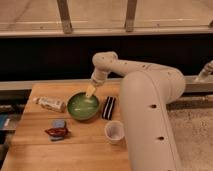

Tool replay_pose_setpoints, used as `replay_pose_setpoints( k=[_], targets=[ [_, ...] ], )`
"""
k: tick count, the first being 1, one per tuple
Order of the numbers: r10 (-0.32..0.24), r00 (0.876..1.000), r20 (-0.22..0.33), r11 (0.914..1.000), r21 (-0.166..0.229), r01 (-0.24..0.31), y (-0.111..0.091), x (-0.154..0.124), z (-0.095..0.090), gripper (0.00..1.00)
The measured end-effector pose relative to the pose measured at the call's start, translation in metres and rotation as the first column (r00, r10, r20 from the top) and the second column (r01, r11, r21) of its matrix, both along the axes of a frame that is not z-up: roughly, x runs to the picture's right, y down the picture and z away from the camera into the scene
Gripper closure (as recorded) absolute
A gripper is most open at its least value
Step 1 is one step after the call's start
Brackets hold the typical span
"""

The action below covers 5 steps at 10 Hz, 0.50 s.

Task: Pick up the ceramic bowl

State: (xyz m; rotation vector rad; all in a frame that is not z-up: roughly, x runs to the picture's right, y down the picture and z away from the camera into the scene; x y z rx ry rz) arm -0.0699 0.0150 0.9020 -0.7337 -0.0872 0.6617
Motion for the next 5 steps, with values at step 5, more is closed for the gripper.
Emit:
replay_pose_setpoints(
  k=[5],
  targets=[
    [-0.027, 1.0, -0.004, 0.9996, 0.007, 0.027, -0.0042, -0.0046, -0.0049, 0.2]
  ],
)
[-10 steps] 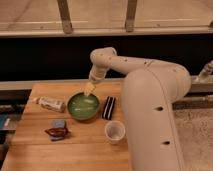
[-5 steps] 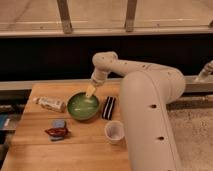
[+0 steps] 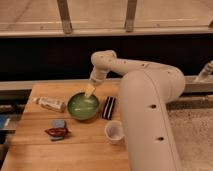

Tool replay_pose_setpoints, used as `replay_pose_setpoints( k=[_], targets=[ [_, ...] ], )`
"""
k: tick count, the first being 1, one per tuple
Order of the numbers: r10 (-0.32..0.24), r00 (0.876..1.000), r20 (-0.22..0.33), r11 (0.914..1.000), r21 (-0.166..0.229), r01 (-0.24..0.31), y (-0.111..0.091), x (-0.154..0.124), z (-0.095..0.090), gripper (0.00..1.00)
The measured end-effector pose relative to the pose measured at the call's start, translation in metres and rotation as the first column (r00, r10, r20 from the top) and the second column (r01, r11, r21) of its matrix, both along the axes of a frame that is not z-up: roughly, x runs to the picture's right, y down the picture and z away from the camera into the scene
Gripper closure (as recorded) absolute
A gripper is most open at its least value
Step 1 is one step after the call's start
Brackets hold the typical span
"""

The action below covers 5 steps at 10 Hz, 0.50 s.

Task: Pick up the ceramic bowl

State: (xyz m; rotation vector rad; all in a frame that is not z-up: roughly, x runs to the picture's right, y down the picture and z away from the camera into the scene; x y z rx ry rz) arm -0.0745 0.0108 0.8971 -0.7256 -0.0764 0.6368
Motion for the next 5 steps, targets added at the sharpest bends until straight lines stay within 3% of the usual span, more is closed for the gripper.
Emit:
replay_pose_setpoints(
  k=[5],
  targets=[
    [-0.027, 0.999, -0.026, 0.9991, -0.032, 0.027, 0.014, 0.002, 0.014, 0.2]
  ],
)
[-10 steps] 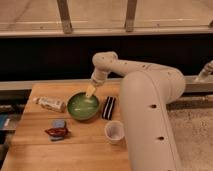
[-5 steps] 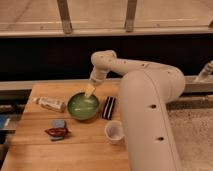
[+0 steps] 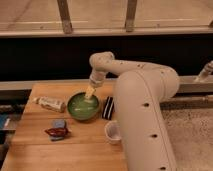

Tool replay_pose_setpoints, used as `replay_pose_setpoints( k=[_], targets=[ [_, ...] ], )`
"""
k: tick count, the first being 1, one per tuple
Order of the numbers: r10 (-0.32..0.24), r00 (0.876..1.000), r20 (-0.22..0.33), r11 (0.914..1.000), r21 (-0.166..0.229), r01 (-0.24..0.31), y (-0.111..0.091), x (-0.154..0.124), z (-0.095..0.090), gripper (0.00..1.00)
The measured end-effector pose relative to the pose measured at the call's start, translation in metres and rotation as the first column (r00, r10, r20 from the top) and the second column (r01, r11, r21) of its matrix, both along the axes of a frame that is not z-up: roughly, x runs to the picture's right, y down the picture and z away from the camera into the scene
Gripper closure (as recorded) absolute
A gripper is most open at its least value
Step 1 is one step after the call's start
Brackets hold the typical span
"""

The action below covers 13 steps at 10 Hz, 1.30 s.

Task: Pick up the ceramic bowl

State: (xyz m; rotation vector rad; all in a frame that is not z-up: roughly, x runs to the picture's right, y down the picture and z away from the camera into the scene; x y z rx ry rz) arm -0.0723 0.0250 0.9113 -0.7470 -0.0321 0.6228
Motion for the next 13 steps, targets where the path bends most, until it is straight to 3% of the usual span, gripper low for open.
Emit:
replay_pose_setpoints(
  k=[6, 7, 13],
  targets=[
    [-0.008, 1.0, -0.018, 0.9962, -0.087, 0.007, 0.034, 0.0, 0.031, 0.2],
    [-0.013, 1.0, -0.02, 0.9948, -0.101, 0.011, 0.039, 0.0, 0.033, 0.24],
    [-0.051, 0.998, -0.022, 0.9894, -0.138, 0.048, 0.055, -0.007, 0.035, 0.83]
  ],
)
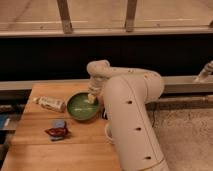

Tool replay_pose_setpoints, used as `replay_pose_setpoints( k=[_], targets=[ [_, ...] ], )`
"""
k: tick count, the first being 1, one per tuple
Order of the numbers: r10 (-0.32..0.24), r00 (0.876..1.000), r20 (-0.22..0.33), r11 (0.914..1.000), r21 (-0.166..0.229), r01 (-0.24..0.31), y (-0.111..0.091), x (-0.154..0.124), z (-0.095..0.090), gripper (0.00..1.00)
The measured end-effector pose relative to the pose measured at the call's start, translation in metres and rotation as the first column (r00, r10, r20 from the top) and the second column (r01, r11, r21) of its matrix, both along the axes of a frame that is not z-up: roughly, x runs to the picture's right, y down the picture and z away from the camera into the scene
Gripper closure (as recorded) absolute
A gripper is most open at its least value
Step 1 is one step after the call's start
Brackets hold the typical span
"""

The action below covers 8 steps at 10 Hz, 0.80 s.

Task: Pick up the ceramic bowl

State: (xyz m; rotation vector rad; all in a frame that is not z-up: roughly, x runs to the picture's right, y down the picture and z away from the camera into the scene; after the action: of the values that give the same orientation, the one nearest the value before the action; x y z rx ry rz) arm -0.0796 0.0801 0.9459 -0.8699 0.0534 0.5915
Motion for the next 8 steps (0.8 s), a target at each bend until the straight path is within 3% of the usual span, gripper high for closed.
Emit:
replay_pose_setpoints(
  k=[1, 2, 4, 6, 8],
  targets=[
    [-0.002, 1.0, -0.001, 1.0, -0.003, 0.002, -0.001, 0.0, -0.001, 0.94],
    [0.004, 1.0, -0.001, 0.9999, -0.012, -0.004, -0.001, -0.001, -0.002, 0.99],
    [0.027, 0.999, 0.017, 0.9991, -0.034, -0.027, -0.008, -0.001, -0.006, 1.0],
    [0.04, 0.999, 0.029, 0.999, -0.023, -0.039, -0.024, -0.002, -0.016, 1.0],
    [0.055, 0.998, 0.038, 0.9984, 0.012, -0.056, -0.047, 0.0, -0.029, 1.0]
  ],
)
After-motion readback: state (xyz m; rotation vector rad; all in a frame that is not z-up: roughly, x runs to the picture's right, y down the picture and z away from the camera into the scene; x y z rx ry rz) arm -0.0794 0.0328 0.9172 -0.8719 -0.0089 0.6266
